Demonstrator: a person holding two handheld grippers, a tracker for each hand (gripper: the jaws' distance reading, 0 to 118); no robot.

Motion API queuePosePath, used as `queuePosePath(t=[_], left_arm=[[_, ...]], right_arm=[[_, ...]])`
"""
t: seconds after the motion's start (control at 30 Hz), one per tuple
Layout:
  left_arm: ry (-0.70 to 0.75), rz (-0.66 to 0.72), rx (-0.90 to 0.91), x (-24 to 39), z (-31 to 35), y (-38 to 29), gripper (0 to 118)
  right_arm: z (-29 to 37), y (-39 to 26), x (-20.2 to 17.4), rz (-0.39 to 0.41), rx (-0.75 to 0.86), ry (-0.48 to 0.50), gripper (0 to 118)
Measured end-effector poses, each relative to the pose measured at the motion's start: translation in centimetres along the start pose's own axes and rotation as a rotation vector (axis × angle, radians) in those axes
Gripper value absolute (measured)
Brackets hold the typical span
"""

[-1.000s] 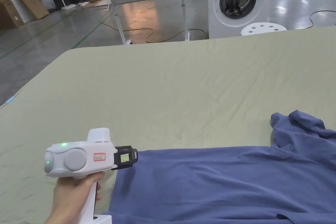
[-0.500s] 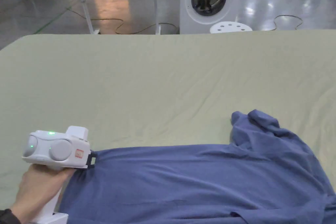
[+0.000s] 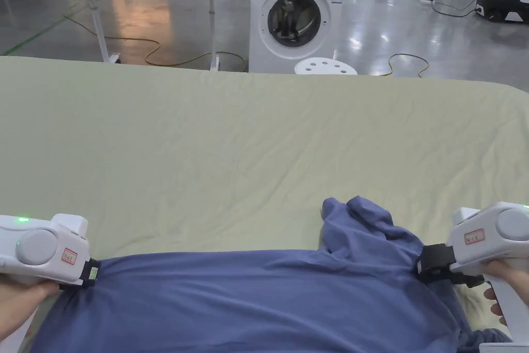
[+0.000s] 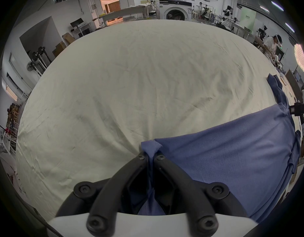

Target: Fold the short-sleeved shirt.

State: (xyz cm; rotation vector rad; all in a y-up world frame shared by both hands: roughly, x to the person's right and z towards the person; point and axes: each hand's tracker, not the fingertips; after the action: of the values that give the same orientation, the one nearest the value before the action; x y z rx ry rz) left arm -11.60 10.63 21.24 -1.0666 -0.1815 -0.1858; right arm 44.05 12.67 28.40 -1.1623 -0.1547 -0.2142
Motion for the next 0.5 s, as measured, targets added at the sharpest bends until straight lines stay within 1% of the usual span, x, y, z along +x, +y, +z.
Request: queuePosePath(t=[0.03,0.07,0.1,0.13,0.17,0.2,0.23,0.27,0.33,0.37,0.43,0.5], left_arm=[[0.000,-0.001,-0.003,0.1,0.1,0.0,2],[0.000,-0.001,-0.004,-0.1,-0.1,0.1,2],[0.001,-0.002,-0.005,0.0,-0.1,0.1,2],[0.003,0.001,-0.004,0.1,0.0,0.0,2],[0.004,0.005,-0.003,0.1,0.2,0.0,2],[0.002,0.008,-0.001,-0.2,0.1,0.2,2],[-0.006,0.019,0.011,-0.4,0.6,0.1,1],[-0.027,0.052,0.048,-0.7,1.4,0.1,0],[-0.081,0.075,0.153,-1.6,4.1,-1.0,0],[-0.124,0.073,0.187,-2.0,5.7,-2.0,0],[-0.177,0.112,0.241,-3.1,8.8,-4.4,0],[-0.225,0.134,0.263,-4.1,11.2,-7.6,0]], right_arm=[[-0.4,0.1,-0.3,0.014,-0.009,-0.015,45],[-0.1,0.0,-0.7,0.039,0.004,-0.026,37],[0.3,0.0,-1.0,0.057,0.009,-0.031,18],[0.8,-0.1,-1.1,0.075,0.019,-0.019,18],[1.1,-0.1,-1.0,0.084,0.026,0.001,9],[1.5,-0.2,-1.0,0.054,0.039,0.048,1],[1.9,-0.4,-0.9,0.043,0.042,0.037,1],[2.8,-0.9,-0.8,0.057,0.075,0.057,1],[4.9,-2.1,-0.6,0.091,0.140,0.056,1],[6.3,-3.1,-0.2,0.095,0.174,0.090,1],[8.8,-5.7,0.9,0.102,0.221,0.158,1],[10.9,-9.2,1.9,0.109,0.262,0.178,1]])
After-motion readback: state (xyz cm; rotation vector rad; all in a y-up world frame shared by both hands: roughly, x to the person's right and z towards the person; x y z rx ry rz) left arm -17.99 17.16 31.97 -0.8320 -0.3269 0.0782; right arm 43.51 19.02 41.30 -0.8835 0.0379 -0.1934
